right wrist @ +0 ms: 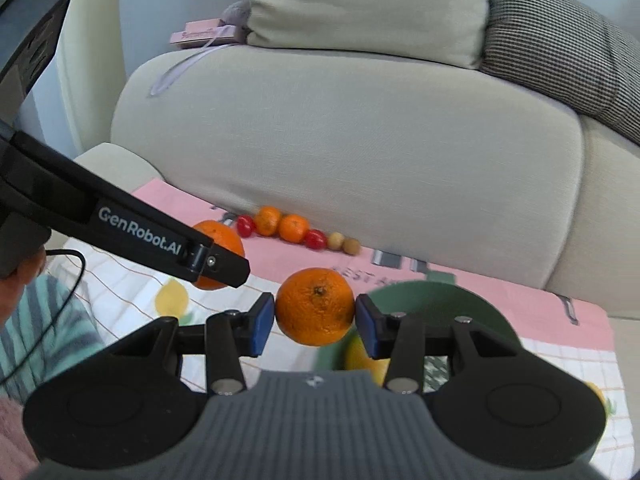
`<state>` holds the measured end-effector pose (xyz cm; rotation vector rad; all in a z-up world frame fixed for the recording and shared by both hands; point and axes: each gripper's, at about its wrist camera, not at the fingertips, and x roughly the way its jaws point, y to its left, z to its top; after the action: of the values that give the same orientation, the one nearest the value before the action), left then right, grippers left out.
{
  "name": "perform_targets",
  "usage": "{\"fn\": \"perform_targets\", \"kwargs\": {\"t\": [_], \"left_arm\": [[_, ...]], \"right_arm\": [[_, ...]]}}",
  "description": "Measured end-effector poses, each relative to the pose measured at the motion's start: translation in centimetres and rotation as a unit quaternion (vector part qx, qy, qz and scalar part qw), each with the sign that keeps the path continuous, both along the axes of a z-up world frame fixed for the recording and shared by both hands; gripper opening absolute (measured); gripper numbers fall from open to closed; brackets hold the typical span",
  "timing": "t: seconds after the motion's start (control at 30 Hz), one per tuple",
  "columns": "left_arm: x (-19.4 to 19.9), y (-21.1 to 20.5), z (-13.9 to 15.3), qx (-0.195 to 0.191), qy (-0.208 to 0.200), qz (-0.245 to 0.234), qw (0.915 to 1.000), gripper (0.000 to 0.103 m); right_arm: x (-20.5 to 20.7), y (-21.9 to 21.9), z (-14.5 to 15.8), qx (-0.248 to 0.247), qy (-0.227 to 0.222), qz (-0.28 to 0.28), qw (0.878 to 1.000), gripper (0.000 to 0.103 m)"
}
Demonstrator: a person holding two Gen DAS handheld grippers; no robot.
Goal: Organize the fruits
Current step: 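Carry both mandarins into the green colander and open both tools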
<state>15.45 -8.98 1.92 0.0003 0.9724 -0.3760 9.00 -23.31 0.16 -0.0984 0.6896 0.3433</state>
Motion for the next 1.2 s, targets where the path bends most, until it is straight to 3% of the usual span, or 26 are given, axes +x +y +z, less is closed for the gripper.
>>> {"fn": "perform_targets", "kwargs": {"t": [0.3, 0.53, 1.2], "left_arm": [[-0.3, -5.7, -0.9, 0.025, 0.006, -0.062, 0.9978, 0.049], [0.7, -9.2, -2.5, 0.022, 0.034, -0.096, 0.9946, 0.049], [5.6, -13.0, -7.8, 0.061, 0.099, -0.105, 0.9877, 0.049]], "right_arm": [[-0.7, -4.9, -2.1, -0.005, 0.03, -0.054, 0.998, 0.042], [0.3, -6.8, -3.7, -0.033, 0.046, -0.067, 0.996, 0.042], [4.1, -6.9, -8.1, -0.114, 0.072, -0.043, 0.99, 0.041]]}}
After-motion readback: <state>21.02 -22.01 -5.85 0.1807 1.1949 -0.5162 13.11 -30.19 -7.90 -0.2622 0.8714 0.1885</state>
